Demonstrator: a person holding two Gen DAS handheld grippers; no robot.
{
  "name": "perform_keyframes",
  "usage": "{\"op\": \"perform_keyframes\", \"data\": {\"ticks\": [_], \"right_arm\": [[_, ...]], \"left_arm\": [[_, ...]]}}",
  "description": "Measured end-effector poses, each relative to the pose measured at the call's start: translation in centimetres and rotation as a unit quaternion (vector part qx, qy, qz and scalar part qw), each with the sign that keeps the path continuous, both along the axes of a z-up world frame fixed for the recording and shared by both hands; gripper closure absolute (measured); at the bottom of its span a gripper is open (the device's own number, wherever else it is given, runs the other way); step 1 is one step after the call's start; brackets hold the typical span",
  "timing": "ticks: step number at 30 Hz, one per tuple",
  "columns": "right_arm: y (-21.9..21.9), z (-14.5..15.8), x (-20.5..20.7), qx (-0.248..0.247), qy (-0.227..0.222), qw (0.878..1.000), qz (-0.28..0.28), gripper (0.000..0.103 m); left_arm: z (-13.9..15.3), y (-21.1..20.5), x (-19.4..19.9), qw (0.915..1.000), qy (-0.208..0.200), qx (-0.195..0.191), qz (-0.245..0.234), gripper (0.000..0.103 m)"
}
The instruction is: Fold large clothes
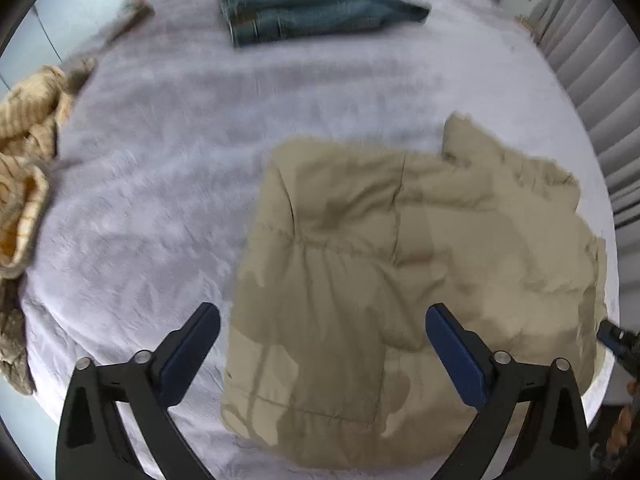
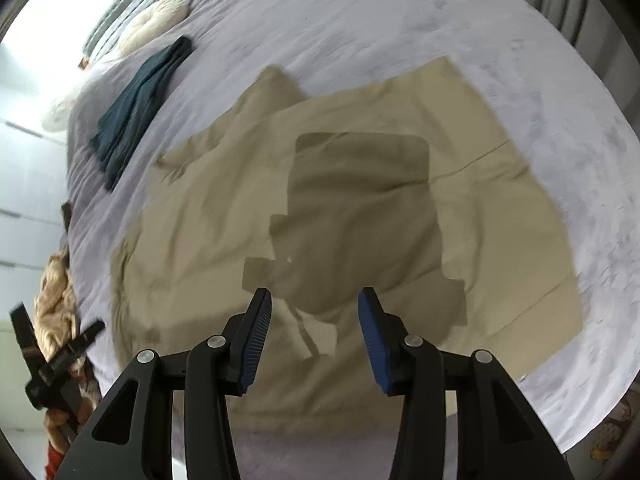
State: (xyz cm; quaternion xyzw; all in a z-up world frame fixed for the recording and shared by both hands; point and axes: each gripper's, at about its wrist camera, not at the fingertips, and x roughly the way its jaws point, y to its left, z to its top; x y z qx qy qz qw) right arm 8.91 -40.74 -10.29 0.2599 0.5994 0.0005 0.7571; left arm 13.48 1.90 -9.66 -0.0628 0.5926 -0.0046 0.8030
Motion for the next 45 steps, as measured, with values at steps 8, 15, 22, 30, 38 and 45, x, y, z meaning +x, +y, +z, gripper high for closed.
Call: {"op": "perform_keyframes", "data": {"ticks": [8, 15, 22, 30, 38, 45], "right_arm": [[4.4, -0.8, -1.1, 0.011, 0.018, 0.999, 0.027, 0.047], [7.5, -0.6, -1.4, 0.007, 0.01, 0.999, 0.045, 0.022], [8.9, -0.7, -2.2, 0.002, 0.009, 0.999, 0.037, 0.009], [10.2, -1.8, -2.7, -0.002, 0.037, 0.999, 0.036, 0.009], [11.0, -2.0, -2.5, -0.017, 0.052, 0.997, 0.045, 0.009], [11.5, -2.7, -2.3, -0.033, 0.063, 0.996, 0.058, 0.009]], "left_arm": [[0.8, 0.3, -0.4, 0.9998, -0.009, -0.002, -0.016, 0.001], [0.0, 1.1, -0.1, 0.9996, -0.001, -0.013, -0.025, 0.001], [-1.4, 3.8, -0.2, 0.9982, 0.015, -0.052, -0.025, 0.001], [-3.3, 7.8, 0.5, 0.99, 0.035, -0.134, -0.025, 0.001], [-8.3, 8.4, 2.8, 0.9502, 0.09, -0.295, -0.046, 0.001], [-10.9, 5.4, 5.3, 0.9267, 0.117, -0.344, -0.097, 0.001]]}}
